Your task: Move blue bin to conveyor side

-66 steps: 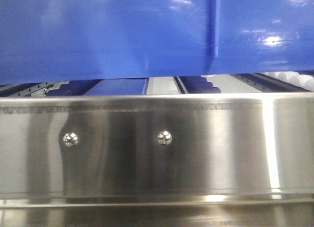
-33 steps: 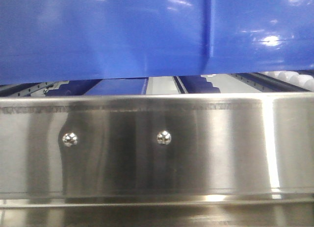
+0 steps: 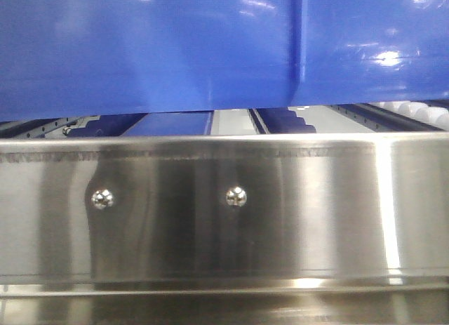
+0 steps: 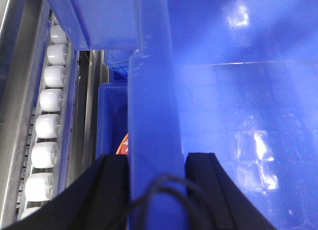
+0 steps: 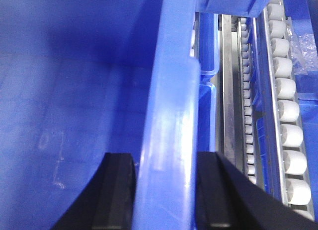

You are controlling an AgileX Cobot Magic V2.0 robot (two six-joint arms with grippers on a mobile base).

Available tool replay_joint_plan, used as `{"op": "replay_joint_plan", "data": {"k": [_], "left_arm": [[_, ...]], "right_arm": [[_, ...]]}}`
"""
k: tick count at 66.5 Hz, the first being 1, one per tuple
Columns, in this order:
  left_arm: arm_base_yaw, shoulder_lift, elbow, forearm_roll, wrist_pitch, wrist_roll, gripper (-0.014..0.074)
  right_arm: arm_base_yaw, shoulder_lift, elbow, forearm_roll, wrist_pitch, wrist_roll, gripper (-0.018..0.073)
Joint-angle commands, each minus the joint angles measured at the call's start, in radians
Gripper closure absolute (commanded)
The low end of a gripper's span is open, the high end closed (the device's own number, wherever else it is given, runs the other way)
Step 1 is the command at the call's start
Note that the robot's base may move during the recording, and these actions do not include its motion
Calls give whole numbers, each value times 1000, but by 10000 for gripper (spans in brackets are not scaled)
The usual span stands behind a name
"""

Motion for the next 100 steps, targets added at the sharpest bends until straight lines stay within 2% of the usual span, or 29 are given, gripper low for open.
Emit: {"op": "replay_joint_plan", "data": {"k": [1,18,36,43,51,69,100], "left_arm": [[-5,-15,5,-28,7,-5,602],[-15,-145,5,-38,-63,-5,602],[-128,-267,5,-33,-113,-10,608],[-176,-318,5,50,-113,-79,610],[-213,-371,5,132,-113,-117,610],[-213,-394,5,135,-106,-119,610],[-213,-394,5,135,-67,-119,610]], "right_arm": [[1,-9,1,2,-14,-12,628],[1,-116,-1,-21,-14,-12,628],[1,-278,-1,-108,-14,-12,628],[1,-343,17,-108,-14,-12,628],[1,-418,73,-108,-28,-12,628],[1,-503,196,-108,-90,-12,628],[1,-503,196,-108,-117,-12,628]]}}
